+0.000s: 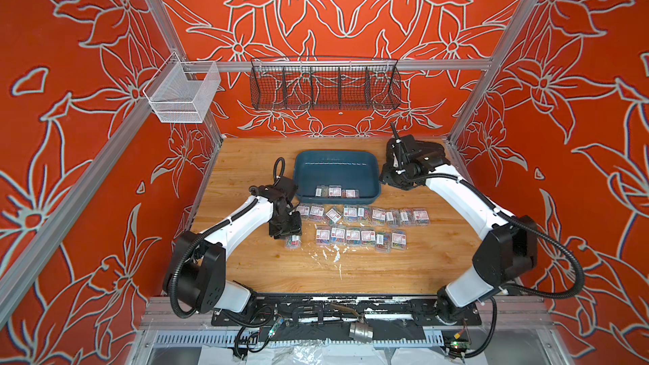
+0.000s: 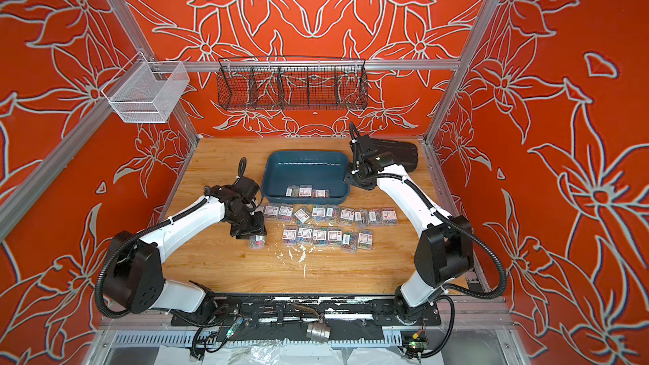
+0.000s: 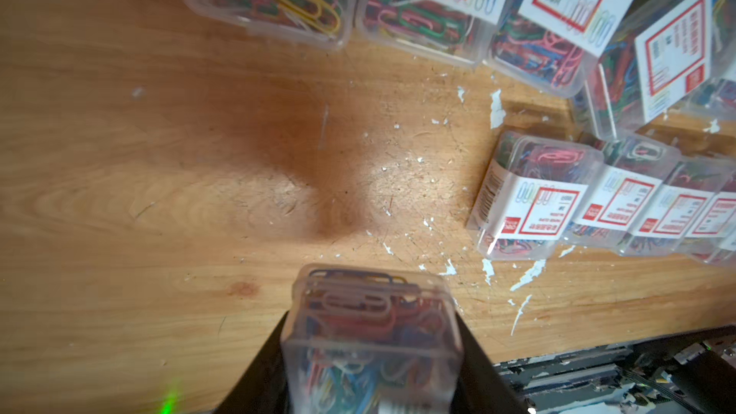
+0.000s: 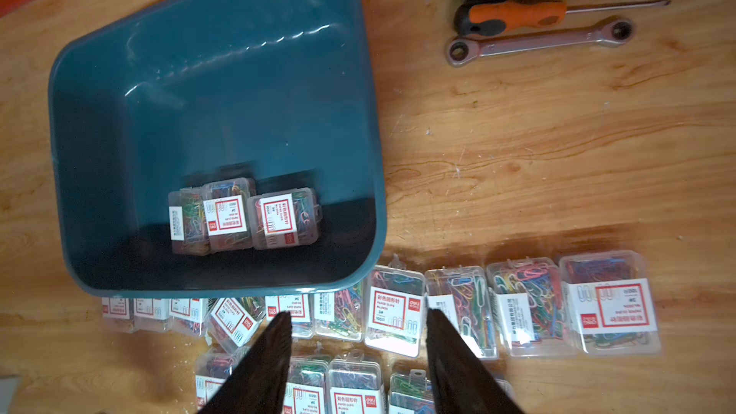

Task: Take the paper clips out of the storage box
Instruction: Place the boxed paper clips at the center of the board.

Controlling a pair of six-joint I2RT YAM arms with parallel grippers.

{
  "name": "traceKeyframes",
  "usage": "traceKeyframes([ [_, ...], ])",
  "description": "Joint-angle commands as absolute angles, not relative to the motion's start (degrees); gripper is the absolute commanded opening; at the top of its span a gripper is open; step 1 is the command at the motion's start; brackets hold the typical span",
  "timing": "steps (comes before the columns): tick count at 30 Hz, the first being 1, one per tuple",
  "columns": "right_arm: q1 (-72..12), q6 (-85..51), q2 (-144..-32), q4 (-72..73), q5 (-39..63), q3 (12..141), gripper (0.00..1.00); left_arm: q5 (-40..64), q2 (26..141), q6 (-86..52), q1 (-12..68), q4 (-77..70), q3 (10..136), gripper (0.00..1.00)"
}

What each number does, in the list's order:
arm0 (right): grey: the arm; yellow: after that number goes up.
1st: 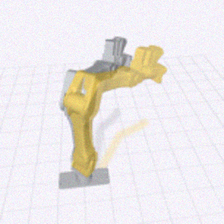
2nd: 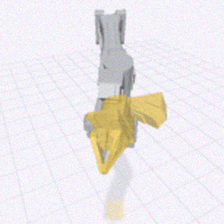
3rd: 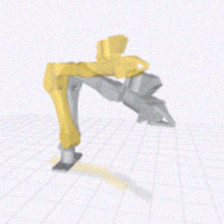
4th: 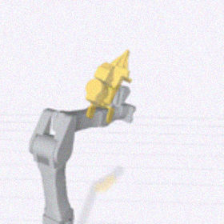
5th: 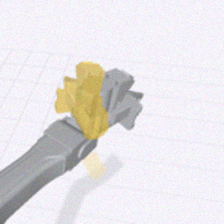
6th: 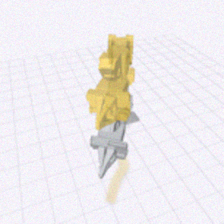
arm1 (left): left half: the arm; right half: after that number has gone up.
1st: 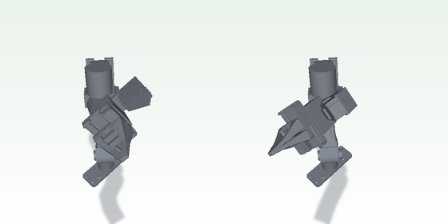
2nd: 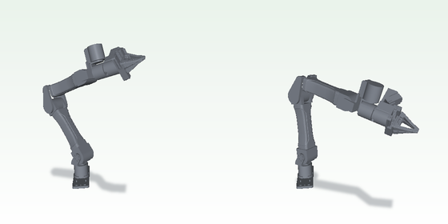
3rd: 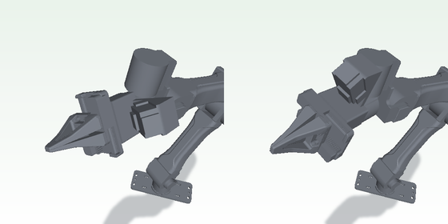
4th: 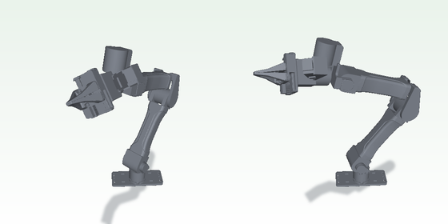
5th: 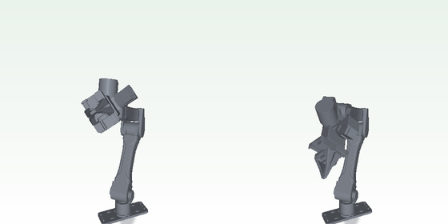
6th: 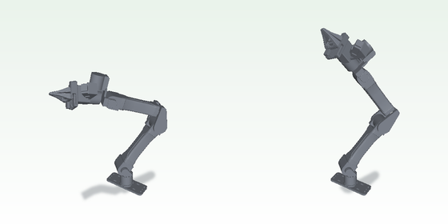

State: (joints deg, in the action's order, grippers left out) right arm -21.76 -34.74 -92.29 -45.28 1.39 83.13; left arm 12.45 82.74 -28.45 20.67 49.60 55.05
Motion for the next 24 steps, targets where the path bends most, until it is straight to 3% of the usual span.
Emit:
traceKeyframes([
  [1, -23.04, -35.09, -93.2, -48.03, 1.19, 84.83, 0.56, 15.54, 82.79, -29.33, 22.16, 42.99, 52.82, 0.46],
  [13, -24.69, -34.46, -95.28, -50.35, 1.32, 86.88, 0.54, 10.8, 99.14, -24.09, 22.39, 42.74, 63.06, 0.41],
  [24, -24.94, -35.05, -94.23, -50.52, 1.09, 85.41, 0.54, 13.84, 100.43, -24.16, 22.93, 41.42, 62.63, 0.45],
])
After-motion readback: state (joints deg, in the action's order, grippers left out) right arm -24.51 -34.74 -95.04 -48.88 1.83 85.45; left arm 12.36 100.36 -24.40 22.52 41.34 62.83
